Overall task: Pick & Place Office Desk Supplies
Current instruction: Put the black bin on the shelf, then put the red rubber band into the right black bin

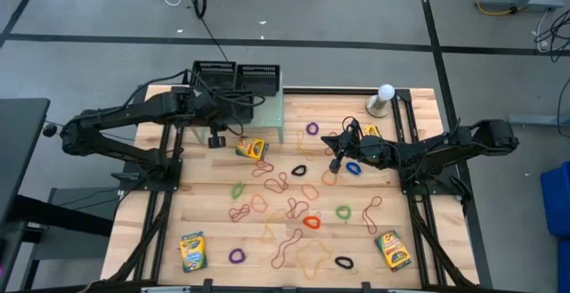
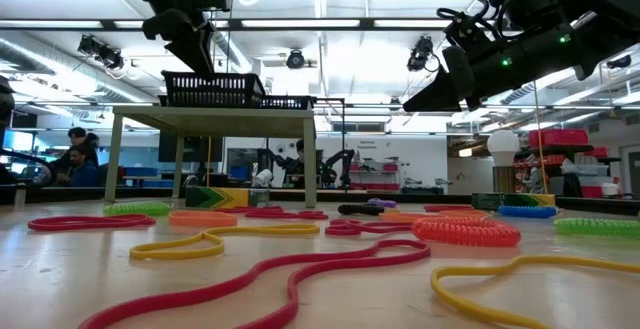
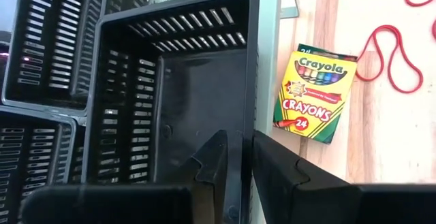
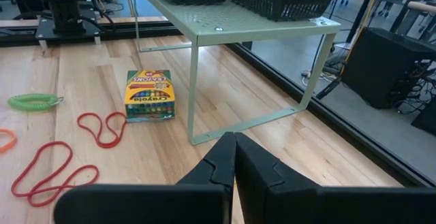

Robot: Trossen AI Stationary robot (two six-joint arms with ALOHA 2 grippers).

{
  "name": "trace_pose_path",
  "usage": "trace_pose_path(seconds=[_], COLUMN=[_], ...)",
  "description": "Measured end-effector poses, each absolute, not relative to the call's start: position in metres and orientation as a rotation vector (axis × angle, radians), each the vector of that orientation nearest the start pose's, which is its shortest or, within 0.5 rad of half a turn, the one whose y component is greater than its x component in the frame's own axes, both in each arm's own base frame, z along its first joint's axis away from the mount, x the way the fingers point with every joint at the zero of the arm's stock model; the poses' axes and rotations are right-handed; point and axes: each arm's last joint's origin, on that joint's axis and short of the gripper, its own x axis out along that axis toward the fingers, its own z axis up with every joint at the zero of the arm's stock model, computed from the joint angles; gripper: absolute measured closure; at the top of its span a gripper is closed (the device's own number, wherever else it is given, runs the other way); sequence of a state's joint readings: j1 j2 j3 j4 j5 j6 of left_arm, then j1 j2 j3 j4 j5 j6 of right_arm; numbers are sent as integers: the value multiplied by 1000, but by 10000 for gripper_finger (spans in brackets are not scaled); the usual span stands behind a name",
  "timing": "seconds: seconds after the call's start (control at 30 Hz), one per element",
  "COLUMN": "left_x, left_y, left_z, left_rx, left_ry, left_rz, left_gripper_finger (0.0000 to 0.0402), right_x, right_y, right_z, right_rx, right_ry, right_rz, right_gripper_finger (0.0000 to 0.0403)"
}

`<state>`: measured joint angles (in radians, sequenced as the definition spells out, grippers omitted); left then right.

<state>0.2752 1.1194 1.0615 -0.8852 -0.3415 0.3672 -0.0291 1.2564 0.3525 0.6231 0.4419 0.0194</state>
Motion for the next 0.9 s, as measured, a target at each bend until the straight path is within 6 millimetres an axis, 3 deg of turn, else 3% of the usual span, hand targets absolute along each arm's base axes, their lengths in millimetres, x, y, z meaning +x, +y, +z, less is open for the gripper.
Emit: trace_pose_path(seconds=[0.9], left_x=[198], left_y=[65], left_z=[310], left_rx=[323], left_ry=[1040], left_rz=[385], left_gripper_finger=[327], right_x=[227], right_y=[-19], right_z=[173], right_rx=[-37], right_ry=[272], right_rz=[-471], right_gripper_finger=[387])
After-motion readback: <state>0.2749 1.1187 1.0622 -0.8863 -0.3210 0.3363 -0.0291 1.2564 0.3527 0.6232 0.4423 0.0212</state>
